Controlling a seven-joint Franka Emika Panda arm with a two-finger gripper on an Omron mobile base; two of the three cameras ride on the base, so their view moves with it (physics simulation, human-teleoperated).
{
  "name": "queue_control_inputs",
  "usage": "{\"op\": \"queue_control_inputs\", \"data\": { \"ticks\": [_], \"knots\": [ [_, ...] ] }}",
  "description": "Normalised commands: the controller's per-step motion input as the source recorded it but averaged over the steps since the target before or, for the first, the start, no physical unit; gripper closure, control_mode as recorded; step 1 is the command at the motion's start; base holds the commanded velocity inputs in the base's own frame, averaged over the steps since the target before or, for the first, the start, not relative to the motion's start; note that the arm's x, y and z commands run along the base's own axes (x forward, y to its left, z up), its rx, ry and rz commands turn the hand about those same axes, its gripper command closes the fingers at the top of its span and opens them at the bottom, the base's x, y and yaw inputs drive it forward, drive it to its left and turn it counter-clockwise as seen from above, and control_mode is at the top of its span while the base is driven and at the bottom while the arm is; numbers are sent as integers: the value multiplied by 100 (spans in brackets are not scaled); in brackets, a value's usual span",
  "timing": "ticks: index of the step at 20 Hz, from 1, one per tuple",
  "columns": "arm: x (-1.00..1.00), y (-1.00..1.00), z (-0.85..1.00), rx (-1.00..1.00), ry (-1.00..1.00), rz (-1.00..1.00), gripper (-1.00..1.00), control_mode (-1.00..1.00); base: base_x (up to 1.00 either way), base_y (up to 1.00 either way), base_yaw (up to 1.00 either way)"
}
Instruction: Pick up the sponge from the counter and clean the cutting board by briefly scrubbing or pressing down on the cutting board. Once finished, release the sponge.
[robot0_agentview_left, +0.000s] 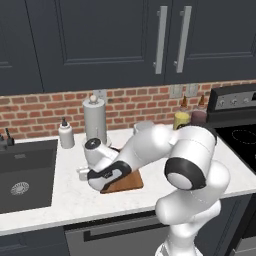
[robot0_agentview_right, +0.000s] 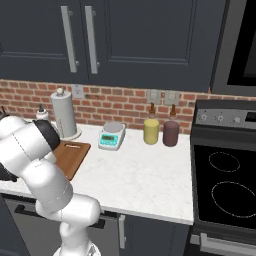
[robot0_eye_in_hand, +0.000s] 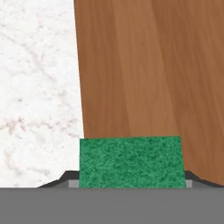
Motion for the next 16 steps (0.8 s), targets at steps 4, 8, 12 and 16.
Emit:
{"op": "queue_control_inputs", "data": {
  "ticks": [4, 8, 12, 16],
  "knots": [
    [39, -26, -15, 1, 0, 0, 100, -100, 0, 0, 0],
    [34, -33, -33, 3, -7, 0, 100, -100, 0, 0, 0],
    [45, -33, -25, 5, -7, 0, 100, -100, 0, 0, 0],
    [54, -29, -19, 4, -1, 0, 100, -100, 0, 0, 0]
  ]
}}
